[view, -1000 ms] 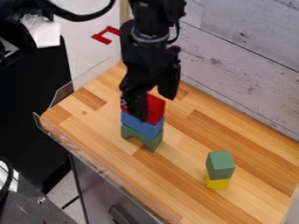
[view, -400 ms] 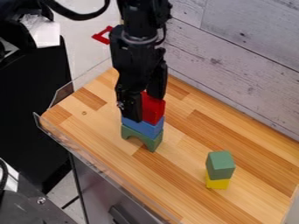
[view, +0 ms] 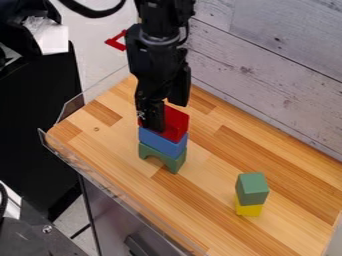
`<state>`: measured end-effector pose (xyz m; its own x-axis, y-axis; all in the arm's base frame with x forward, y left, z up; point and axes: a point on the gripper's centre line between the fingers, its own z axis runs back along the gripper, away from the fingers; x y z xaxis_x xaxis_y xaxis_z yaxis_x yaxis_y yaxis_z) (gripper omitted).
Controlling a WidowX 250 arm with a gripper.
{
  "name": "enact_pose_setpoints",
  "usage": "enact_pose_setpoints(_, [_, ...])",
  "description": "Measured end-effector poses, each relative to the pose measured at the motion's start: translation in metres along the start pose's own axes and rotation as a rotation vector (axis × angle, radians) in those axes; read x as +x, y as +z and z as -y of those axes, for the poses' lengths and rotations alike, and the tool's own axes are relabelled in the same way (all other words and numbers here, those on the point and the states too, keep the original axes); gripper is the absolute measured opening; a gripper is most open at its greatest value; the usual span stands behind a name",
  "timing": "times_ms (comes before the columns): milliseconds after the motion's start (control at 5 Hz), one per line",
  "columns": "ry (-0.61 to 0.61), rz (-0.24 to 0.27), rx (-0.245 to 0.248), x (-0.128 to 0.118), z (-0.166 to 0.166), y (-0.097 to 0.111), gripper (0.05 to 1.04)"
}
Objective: Remove the rectangular block off of the blue rectangular block and put it on top of the green cube
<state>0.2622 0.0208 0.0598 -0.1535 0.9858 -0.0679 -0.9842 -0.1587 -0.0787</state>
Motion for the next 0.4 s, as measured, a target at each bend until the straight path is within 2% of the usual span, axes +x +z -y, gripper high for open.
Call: enact_pose_setpoints(400, [-0.011, 0.025, 0.069, 0.0057, 0.007, -0.0167, 0.968])
